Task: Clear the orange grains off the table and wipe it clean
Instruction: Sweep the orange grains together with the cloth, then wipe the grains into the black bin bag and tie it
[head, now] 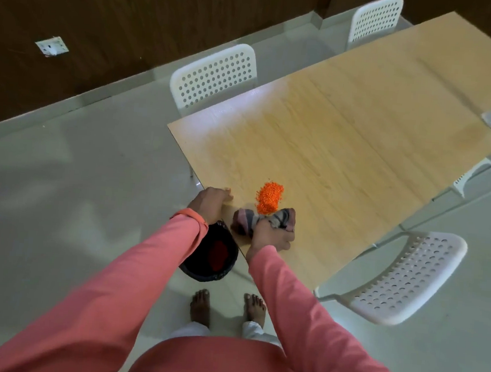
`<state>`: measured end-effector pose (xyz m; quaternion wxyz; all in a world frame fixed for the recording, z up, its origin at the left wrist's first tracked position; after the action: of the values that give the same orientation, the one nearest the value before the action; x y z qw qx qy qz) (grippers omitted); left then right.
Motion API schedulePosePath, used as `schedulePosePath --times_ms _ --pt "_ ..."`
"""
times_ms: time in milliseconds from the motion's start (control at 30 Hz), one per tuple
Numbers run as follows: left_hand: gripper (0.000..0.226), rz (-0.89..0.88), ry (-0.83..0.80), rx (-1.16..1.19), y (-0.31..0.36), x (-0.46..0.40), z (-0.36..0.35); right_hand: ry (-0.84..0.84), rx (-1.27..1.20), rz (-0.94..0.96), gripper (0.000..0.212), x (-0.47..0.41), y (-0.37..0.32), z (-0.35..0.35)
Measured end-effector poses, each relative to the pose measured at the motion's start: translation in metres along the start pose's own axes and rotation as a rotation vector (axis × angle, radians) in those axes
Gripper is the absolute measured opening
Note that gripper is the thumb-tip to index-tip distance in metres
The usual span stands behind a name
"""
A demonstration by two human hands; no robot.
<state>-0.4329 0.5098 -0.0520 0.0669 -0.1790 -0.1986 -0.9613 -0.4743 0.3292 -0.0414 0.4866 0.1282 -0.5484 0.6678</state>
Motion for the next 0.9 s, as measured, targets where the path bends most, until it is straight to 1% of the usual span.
schedulePosePath --times_ms 133,200,233,300,333,367,400,433,500,567,600,667,700,767,900 --pt "0.04 -0.064 0.02 -0.045 0.003 0.003 0.0 0.051 -0.097 -0.005 0.063 -0.002 -0.021 -0.005" --pt "0.043 -0.088 0.012 -0.066 0.004 0.003 0.0 0.06 -0.106 0.006 0.059 -0.004 -0.018 0.002" --pt "0.047 -0.099 0.004 -0.06 0.004 0.003 -0.001 0.058 -0.094 0.033 0.052 -0.006 -0.014 0.007" --pt "0.053 -0.094 -0.005 -0.031 0.002 0.002 -0.002 0.047 -0.085 0.1 0.029 -0.008 -0.004 0.025" --pt "0.055 -0.09 -0.007 -0.018 0.001 0.002 -0.002 0.042 -0.082 0.14 0.022 -0.009 -0.002 0.036" --pt "0.055 -0.092 -0.002 -0.01 0.003 0.003 -0.002 0.04 -0.07 0.198 0.021 -0.007 -0.004 0.047" --pt "0.055 -0.101 0.006 -0.011 0.005 0.004 -0.002 0.06 -0.004 0.29 0.024 -0.01 -0.008 0.058" --pt "0.054 -0.112 0.022 -0.019 0.007 0.006 -0.003 0.083 0.128 0.418 0.029 -0.013 -0.016 0.066" --pt "0.053 -0.137 0.062 -0.031 0.012 0.011 -0.009 0.153 0.502 0.692 0.04 -0.024 -0.033 0.077" --pt "0.056 -0.129 0.104 -0.002 0.012 0.017 -0.017 0.172 0.795 0.87 0.044 -0.037 -0.04 0.077" --pt "0.057 -0.115 0.131 0.019 0.011 0.02 -0.02 0.14 0.925 0.892 0.047 -0.044 -0.038 0.074" --pt "0.058 -0.103 0.175 0.048 0.011 0.025 -0.023 0.053 1.191 0.861 0.062 -0.052 -0.02 0.066" --pt "0.058 -0.1 0.188 0.056 0.011 0.027 -0.024 0.019 1.287 0.861 0.069 -0.053 -0.009 0.063" --pt "0.056 -0.084 0.208 0.073 0.014 0.031 -0.028 -0.047 1.315 0.875 0.076 -0.054 0.008 0.059" --pt "0.055 -0.039 0.23 0.089 0.017 0.037 -0.035 -0.131 1.274 0.862 0.076 -0.051 0.004 0.057"
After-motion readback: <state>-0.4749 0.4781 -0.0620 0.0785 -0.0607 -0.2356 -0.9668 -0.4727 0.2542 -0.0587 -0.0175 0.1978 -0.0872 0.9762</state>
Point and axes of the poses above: each hand's wrist, its own x-axis away from the middle knuckle, its own z-axis out of the back of the hand, y = z × x, the point moved 5 cm from there along -x, towards the middle knuckle, and after that the axes turned 1 degree about x, right-handed, at the moved point
